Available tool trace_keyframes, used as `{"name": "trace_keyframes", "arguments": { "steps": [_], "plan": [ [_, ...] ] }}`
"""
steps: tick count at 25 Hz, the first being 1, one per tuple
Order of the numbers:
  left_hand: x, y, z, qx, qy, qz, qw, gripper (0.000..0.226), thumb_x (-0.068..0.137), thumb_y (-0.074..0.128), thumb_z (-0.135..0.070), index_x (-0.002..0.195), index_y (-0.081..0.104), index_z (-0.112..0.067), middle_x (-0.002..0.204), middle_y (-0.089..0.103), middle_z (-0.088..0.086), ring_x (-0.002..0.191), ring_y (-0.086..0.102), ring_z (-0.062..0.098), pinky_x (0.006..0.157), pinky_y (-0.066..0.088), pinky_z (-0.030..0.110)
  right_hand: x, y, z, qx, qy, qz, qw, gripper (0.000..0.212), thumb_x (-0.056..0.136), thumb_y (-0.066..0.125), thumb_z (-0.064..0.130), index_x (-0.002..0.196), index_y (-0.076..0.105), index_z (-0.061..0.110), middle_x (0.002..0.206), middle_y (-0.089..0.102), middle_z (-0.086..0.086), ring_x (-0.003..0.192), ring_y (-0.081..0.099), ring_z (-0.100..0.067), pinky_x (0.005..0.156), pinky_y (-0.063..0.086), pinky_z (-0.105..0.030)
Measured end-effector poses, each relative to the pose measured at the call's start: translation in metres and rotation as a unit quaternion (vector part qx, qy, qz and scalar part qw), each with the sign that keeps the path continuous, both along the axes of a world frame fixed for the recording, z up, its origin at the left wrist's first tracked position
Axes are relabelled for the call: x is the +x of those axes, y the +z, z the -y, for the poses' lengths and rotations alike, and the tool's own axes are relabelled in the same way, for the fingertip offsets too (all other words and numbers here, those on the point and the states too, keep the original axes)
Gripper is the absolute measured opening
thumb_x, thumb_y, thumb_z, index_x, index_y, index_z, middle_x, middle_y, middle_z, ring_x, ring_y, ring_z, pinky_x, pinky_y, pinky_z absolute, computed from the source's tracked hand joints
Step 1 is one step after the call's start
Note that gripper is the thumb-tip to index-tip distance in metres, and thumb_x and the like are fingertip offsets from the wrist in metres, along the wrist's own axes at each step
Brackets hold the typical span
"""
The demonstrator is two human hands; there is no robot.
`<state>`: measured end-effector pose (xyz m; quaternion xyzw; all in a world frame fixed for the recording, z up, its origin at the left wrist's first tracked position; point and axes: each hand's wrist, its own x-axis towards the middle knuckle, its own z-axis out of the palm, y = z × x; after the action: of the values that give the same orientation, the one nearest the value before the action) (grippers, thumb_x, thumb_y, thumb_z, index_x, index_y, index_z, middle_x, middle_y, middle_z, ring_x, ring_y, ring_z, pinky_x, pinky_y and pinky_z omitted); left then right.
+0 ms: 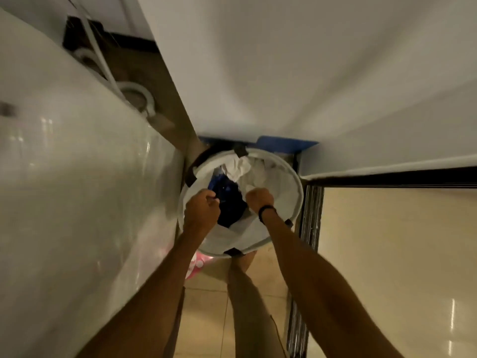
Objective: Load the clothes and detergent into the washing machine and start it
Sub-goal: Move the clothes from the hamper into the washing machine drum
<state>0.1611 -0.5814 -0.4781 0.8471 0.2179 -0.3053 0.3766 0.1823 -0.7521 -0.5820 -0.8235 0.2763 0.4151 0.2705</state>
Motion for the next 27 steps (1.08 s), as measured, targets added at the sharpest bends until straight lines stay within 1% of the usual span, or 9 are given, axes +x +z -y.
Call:
{"name": "trace_keyframes", "arguments": {
  "steps": [6, 9, 11, 13, 17, 21, 22, 24, 27],
  "plan": [
    [0.004, -0.106, -0.001, -0.002, 0.06, 0.011, 0.998, 0.015, 0.097, 0.059, -0.018, 0.11, 0.066, -0.015, 0.102, 0.065, -0.005, 0.092, 0.058, 0.009, 0.071, 0.039, 0.007, 0.077, -0.147, 0.004, -0.011, 0.223, -0.036, 0.974, 0.053, 0.104, 0.04, 0.033, 0.15, 0.031, 0.009, 0.158, 0.027, -0.012, 0.148, 0.013, -0.037, 0.12, 0.006, -0.045],
    [-0.01, -0.115, -0.004, -0.015, 0.078, -0.006, 0.997, 0.016, 0.096, 0.059, -0.016, 0.111, 0.066, -0.018, 0.1, 0.065, -0.007, 0.094, 0.061, 0.012, 0.082, 0.046, 0.019, 0.092, -0.176, -0.002, 0.03, 0.149, -0.003, 0.988, 0.049, 0.101, 0.048, 0.026, 0.142, 0.042, 0.0, 0.15, 0.039, -0.017, 0.138, 0.038, -0.035, 0.11, 0.033, -0.04],
    [-0.016, -0.111, -0.006, -0.014, 0.084, -0.023, 0.996, 0.017, 0.097, 0.058, -0.016, 0.112, 0.066, -0.019, 0.101, 0.065, -0.008, 0.095, 0.062, 0.013, 0.085, 0.047, 0.023, 0.085, -0.166, -0.009, 0.031, 0.043, 0.041, 0.998, 0.023, 0.096, 0.052, 0.02, 0.094, 0.067, 0.003, 0.109, 0.064, -0.02, 0.105, 0.061, -0.031, 0.087, 0.047, -0.038],
    [-0.02, -0.095, -0.006, -0.016, 0.084, -0.04, 0.996, 0.019, 0.097, 0.058, -0.016, 0.115, 0.065, -0.019, 0.106, 0.066, -0.005, 0.098, 0.063, 0.015, 0.084, 0.047, 0.023, 0.064, -0.128, -0.013, 0.081, -0.07, 0.065, 0.992, 0.025, 0.09, 0.061, 0.022, 0.065, 0.062, 0.017, 0.085, 0.065, -0.009, 0.083, 0.062, -0.023, 0.076, 0.051, -0.035],
    [-0.017, -0.042, -0.001, -0.024, 0.021, -0.071, 0.997, 0.058, 0.089, 0.069, -0.019, 0.141, 0.044, -0.018, 0.136, 0.054, 0.01, 0.121, 0.057, 0.029, 0.098, 0.05, 0.037, 0.012, 0.005, -0.014, 0.311, -0.368, 0.08, 0.873, 0.01, 0.085, 0.07, 0.005, 0.087, 0.077, 0.011, 0.099, 0.073, -0.013, 0.09, 0.067, -0.022, 0.081, 0.057, -0.029],
    [-0.013, 0.012, 0.015, -0.007, -0.045, -0.054, 0.997, 0.108, 0.072, 0.079, -0.053, 0.156, 0.016, -0.026, 0.158, 0.028, 0.01, 0.143, 0.032, 0.028, 0.111, 0.029, 0.028, -0.034, 0.189, -0.01, 0.441, -0.384, 0.123, 0.802, 0.031, 0.082, 0.065, -0.004, 0.064, 0.079, 0.016, 0.071, 0.074, -0.002, 0.072, 0.067, -0.014, 0.069, 0.057, -0.023],
    [-0.01, 0.035, 0.02, -0.024, -0.035, -0.047, 0.998, 0.101, 0.073, 0.071, -0.064, 0.154, 0.021, -0.031, 0.157, 0.03, 0.01, 0.143, 0.034, 0.03, 0.112, 0.028, 0.022, -0.045, 0.234, -0.011, 0.489, -0.362, 0.134, 0.783, 0.021, 0.076, 0.068, 0.0, 0.064, 0.079, 0.013, 0.069, 0.073, -0.002, 0.069, 0.067, -0.012, 0.066, 0.056, -0.02],
    [0.0, 0.113, 0.028, -0.099, -0.016, -0.013, 0.995, 0.065, 0.092, 0.064, -0.038, 0.148, 0.037, -0.019, 0.152, 0.038, 0.016, 0.139, 0.04, 0.034, 0.097, 0.034, 0.0, -0.067, 0.323, -0.015, 0.585, -0.311, 0.158, 0.732, 0.004, 0.068, 0.078, 0.008, 0.068, 0.079, 0.012, 0.07, 0.073, -0.002, 0.068, 0.068, -0.008, 0.065, 0.055, -0.017],
    [0.001, 0.202, 0.024, -0.216, 0.007, 0.013, 0.976, 0.04, 0.097, 0.05, 0.007, 0.137, 0.046, 0.007, 0.138, 0.051, 0.024, 0.13, 0.049, 0.036, 0.072, 0.041, -0.003, -0.096, 0.402, -0.017, 0.544, -0.237, 0.26, 0.762, 0.01, 0.076, 0.077, 0.023, 0.084, 0.08, 0.017, 0.089, 0.075, 0.001, 0.082, 0.071, -0.012, 0.076, 0.058, -0.024]
  ]
}}
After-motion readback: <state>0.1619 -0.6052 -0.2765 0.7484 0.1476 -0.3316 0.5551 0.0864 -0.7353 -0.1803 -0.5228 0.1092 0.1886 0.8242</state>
